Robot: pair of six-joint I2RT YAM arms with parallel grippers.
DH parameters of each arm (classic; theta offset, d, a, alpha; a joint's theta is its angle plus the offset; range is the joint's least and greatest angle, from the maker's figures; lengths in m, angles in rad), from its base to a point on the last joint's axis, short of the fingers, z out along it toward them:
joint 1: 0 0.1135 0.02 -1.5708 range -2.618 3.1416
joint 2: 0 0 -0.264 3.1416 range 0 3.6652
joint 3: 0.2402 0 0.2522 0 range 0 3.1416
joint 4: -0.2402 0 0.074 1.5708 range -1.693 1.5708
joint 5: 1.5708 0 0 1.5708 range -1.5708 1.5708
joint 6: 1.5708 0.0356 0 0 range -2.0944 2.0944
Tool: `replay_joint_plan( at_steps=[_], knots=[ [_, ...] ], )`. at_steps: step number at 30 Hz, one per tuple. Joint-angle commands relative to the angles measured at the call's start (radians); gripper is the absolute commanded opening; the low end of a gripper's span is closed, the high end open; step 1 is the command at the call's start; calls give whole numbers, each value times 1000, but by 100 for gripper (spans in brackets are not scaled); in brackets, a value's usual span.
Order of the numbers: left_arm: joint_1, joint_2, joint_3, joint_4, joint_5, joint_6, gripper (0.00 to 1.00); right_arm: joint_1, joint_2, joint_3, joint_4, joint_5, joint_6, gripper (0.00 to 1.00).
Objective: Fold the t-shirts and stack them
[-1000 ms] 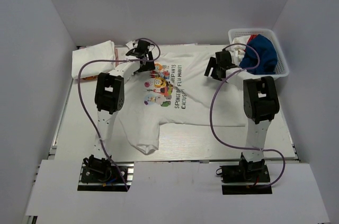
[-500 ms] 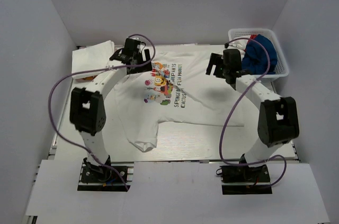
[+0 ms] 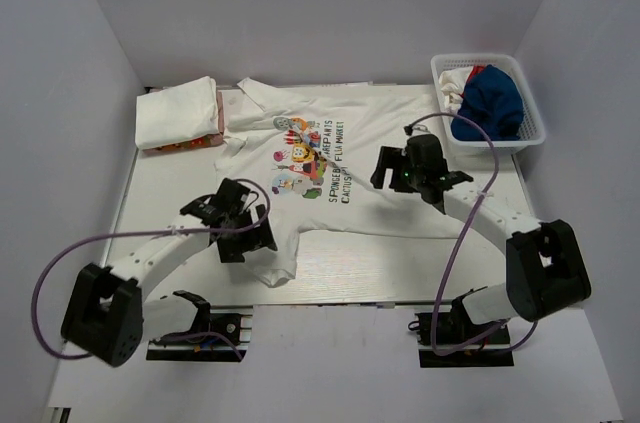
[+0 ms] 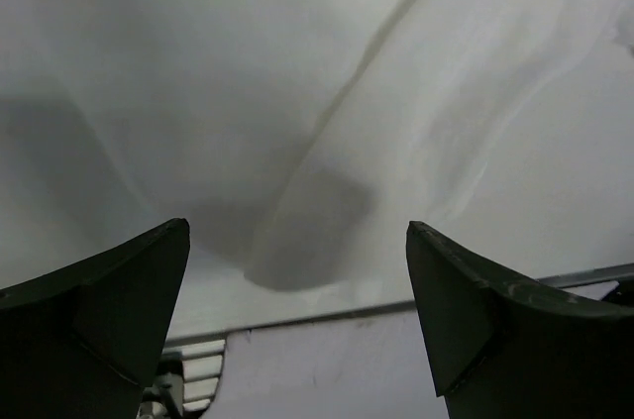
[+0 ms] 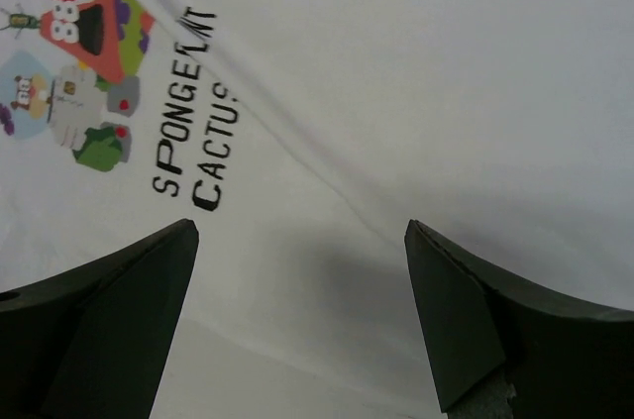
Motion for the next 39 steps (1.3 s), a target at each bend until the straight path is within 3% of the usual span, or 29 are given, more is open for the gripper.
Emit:
replay_joint_plan(
  at_steps=[1, 3, 7, 9, 10, 12, 16, 22, 28, 36, 39],
  knots=[
    [-6, -180, -56, -85, 15, -153, 100, -17, -73, -87, -6, 75, 100, 91],
    [-6, -237, -91, -76, 6, -164, 100, -20, -90, -163, 19, 49, 123, 91],
    [-6, -269, -85, -37, -5, -208, 100, 44, -106, -178, 111, -235, -23, 91],
    [-6, -260, -52, -80, -104, -231, 100, 99, -136, -138, 81, -199, -105, 91],
    [-6, -260, -30, -91, -132, -232, 100, 197, -146, -132, 47, -176, -151, 91],
    [7, -260, -18, -91, -175, -222, 100, 266, -172, -137, 47, -133, -222, 91],
    [16, -202, 8, -140, -293, -276, 100, 521, -131, -140, 97, -56, -330, 91],
    [16, -107, -4, 61, -175, -251, 100, 696, 64, -62, 160, -39, -379, 81],
    [1, -68, -93, 123, -125, -215, 100, 771, 169, -36, 236, -54, -365, 78],
    [1, -35, -183, 189, -95, -215, 100, 799, 308, 46, 245, -53, -451, 65],
    [1, -35, -202, 200, -95, -215, 100, 799, 337, 58, 257, -30, -442, 48]
  ],
)
